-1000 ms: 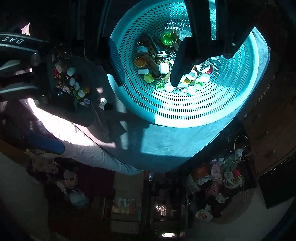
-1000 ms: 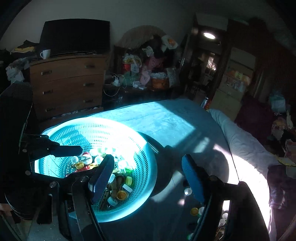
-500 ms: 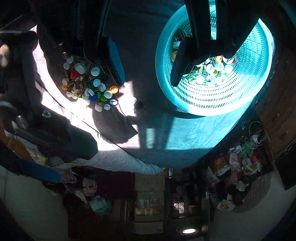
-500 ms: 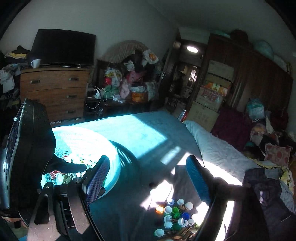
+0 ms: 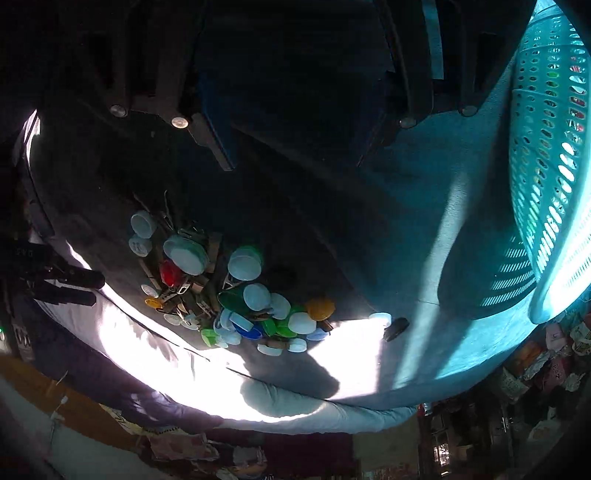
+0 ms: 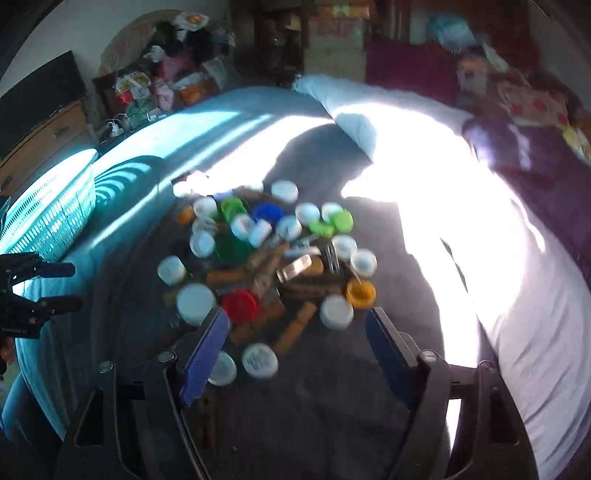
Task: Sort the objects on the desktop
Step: 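Move both open tools back to the pile of caps, then grasp a white cap with the left tool while the right tool grasps a white cap, then carry both white caps over the teal basket and open both tools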
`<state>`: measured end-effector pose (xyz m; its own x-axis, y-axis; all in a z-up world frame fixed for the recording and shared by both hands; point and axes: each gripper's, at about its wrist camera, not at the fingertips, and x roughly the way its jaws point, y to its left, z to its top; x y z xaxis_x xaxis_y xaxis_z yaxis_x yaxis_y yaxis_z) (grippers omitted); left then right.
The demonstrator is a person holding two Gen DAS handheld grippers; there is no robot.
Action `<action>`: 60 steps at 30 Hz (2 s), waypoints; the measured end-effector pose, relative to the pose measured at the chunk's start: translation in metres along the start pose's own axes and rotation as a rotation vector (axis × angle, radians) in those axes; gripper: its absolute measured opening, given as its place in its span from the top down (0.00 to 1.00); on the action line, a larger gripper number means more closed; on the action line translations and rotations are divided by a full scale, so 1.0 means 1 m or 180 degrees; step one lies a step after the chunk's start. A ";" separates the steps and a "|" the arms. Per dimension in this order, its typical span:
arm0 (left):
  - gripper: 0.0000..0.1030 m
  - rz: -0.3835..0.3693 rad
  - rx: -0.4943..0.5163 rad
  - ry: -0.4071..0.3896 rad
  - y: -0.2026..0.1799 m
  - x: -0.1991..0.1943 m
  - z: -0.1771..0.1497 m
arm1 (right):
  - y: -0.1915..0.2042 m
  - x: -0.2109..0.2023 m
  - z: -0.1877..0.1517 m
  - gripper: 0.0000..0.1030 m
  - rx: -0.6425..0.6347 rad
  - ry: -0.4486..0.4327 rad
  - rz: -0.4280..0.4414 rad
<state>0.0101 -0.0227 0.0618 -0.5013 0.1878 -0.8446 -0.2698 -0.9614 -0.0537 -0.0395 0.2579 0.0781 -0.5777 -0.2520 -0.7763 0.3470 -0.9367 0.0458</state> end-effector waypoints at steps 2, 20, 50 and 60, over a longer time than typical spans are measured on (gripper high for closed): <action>0.37 -0.0023 0.0090 -0.0072 -0.011 0.015 0.007 | -0.017 0.009 -0.031 0.25 0.0132 0.0080 0.0048; 0.70 -0.0035 0.0141 -0.0565 -0.027 0.054 0.068 | -0.039 0.028 -0.078 0.18 0.0617 -0.0139 0.0614; 0.70 0.0068 -0.0261 -0.0450 0.006 0.046 0.014 | -0.047 0.076 -0.012 0.70 0.0451 -0.0087 0.0195; 0.70 0.0188 -0.0133 -0.0944 -0.021 -0.022 0.030 | -0.030 -0.013 -0.002 0.70 0.0233 -0.0566 0.0035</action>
<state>0.0019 -0.0004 0.0974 -0.7350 0.1759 -0.6548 -0.2021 -0.9787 -0.0360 -0.0410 0.2899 0.0853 -0.6979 -0.2951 -0.6526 0.3030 -0.9473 0.1042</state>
